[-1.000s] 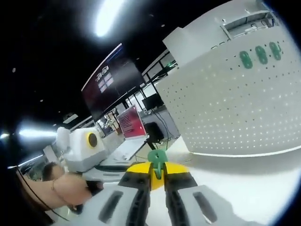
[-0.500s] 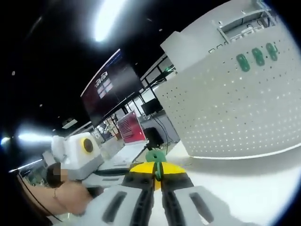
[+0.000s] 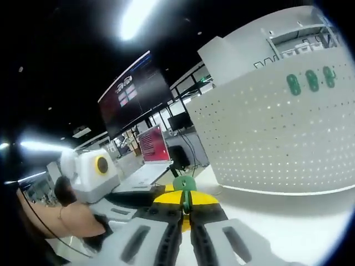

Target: Insert the hook assembly into the mounting plate slot until the hook locks in place.

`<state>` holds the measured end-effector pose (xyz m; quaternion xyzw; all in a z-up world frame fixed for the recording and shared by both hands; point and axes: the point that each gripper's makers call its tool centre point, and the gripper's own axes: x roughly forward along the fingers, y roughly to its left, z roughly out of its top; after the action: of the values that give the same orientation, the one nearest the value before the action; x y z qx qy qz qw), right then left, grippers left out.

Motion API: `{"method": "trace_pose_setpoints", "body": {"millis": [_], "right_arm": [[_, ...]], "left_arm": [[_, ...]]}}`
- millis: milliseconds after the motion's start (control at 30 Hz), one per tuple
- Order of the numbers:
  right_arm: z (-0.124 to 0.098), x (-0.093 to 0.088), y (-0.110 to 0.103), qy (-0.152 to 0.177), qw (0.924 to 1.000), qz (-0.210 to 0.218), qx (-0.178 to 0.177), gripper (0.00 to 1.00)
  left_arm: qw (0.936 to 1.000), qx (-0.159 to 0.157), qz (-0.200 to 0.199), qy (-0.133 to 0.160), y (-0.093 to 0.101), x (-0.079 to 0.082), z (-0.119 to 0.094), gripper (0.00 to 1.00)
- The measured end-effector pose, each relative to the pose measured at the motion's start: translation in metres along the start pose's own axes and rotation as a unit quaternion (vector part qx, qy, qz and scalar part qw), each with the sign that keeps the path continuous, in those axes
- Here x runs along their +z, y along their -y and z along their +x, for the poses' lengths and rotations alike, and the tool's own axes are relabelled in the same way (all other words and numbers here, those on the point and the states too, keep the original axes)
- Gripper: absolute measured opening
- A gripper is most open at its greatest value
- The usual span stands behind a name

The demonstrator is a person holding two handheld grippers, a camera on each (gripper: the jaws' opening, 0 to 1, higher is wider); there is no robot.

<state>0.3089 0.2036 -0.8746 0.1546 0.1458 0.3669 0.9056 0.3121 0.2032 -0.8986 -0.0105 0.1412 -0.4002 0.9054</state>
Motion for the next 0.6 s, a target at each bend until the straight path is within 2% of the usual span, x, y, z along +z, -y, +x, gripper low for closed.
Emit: {"method": "trace_pose_setpoints", "body": {"millis": [233, 433, 600], "right_arm": [[-0.001, 0.002, 0.001, -0.004, 0.9997, -0.025, 0.004, 0.00], [-0.004, 0.001, 0.005, -0.010, 0.9985, -0.055, 0.002, 0.00], [-0.005, 0.001, 0.007, -0.007, 0.9978, -0.066, -0.003, 0.00]], "left_arm": [[0.9997, -0.011, -0.020, 0.009, 0.001, -0.002, -0.005, 0.68], [0.9985, -0.031, -0.032, 0.033, 0.009, 0.003, -0.010, 0.83], [0.9975, -0.042, -0.035, 0.044, 0.015, 0.007, -0.012, 0.89]]}}
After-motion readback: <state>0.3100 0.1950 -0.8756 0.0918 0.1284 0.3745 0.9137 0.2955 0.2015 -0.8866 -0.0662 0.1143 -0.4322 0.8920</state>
